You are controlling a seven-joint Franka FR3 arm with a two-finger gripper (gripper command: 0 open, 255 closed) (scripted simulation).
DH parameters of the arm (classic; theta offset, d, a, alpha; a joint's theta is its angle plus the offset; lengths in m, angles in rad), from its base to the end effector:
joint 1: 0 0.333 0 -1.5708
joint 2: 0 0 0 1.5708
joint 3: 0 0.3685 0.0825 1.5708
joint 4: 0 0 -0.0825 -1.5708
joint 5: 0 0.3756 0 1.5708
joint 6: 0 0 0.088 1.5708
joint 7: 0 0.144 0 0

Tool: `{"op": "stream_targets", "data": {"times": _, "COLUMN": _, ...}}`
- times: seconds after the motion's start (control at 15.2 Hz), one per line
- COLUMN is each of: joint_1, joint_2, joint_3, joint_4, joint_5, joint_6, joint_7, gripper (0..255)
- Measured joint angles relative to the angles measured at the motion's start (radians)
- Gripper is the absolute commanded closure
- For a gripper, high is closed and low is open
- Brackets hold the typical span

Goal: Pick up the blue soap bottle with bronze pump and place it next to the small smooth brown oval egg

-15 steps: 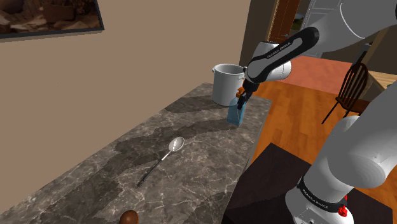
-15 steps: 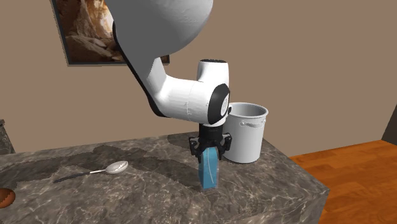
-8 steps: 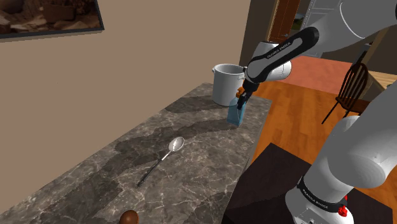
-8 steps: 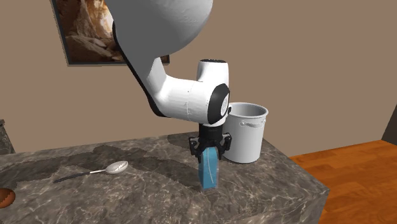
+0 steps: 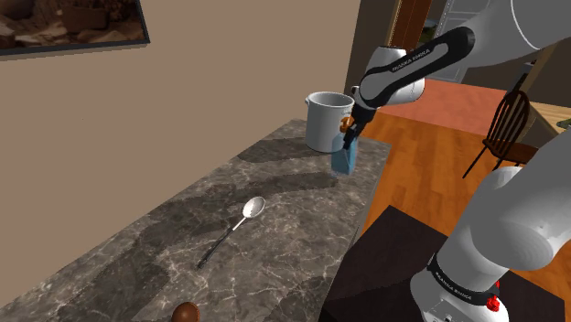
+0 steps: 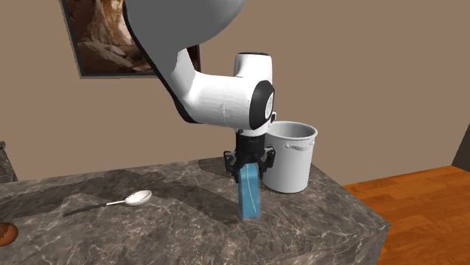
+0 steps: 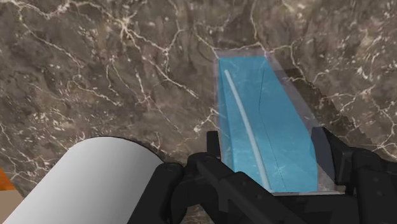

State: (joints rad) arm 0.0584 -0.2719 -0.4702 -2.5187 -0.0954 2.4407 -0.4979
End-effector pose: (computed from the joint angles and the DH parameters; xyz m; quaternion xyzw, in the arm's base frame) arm 0.4029 -0.1807 0.4019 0.9929 0.0789 0.0879 0.0121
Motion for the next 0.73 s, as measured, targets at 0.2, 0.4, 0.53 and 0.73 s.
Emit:
{"op": "stream_targets", "data": {"times": 0.2, "joint_1": -0.003, "joint_2": -0.026, "joint_3": 0.012, "joint_4": 0.024, "joint_5": -0.010, "joint_6": -0.048, "joint_7": 0.014, "gripper": 255}}
{"op": "stream_targets", "data": {"times": 0.4, "joint_1": -0.009, "joint_2": -0.056, "joint_3": 0.020, "joint_4": 0.042, "joint_5": -0.021, "joint_6": -0.095, "joint_7": 0.022, "gripper": 255}}
{"op": "stream_targets", "data": {"times": 0.53, "joint_1": -0.011, "joint_2": -0.068, "joint_3": 0.023, "joint_4": 0.059, "joint_5": -0.023, "joint_6": -0.123, "joint_7": 0.024, "gripper": 255}}
{"op": "stream_targets", "data": {"times": 0.73, "joint_1": -0.012, "joint_2": -0.084, "joint_3": 0.031, "joint_4": 0.088, "joint_5": -0.026, "joint_6": -0.168, "joint_7": 0.029, "gripper": 255}}
